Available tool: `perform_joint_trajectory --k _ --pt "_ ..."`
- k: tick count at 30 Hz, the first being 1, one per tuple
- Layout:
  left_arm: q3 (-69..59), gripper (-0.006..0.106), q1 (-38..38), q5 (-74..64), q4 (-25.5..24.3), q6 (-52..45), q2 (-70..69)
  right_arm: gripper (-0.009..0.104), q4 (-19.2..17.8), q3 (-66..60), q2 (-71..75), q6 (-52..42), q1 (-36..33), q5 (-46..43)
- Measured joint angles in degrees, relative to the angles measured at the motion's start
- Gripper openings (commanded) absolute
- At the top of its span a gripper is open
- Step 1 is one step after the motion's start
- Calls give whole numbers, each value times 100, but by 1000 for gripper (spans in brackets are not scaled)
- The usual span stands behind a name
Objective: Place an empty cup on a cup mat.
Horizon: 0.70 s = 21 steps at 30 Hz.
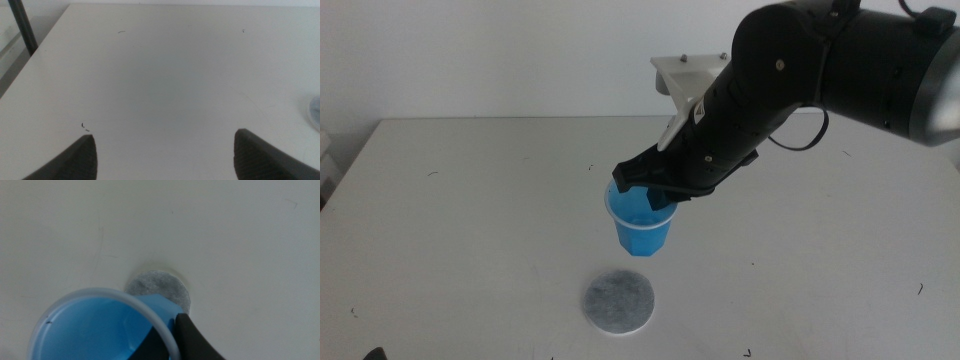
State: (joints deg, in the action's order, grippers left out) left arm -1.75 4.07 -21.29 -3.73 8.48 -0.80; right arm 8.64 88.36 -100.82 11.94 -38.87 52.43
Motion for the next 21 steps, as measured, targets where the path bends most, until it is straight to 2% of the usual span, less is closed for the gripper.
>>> perform_joint_trajectory --k 12,21 --pt "0 105 0 0 0 0 0 -1 369 -562 -724 -210 -126 -970" --pt "0 105 0 0 0 0 0 -1 409 -562 -1302 -294 -126 -1166"
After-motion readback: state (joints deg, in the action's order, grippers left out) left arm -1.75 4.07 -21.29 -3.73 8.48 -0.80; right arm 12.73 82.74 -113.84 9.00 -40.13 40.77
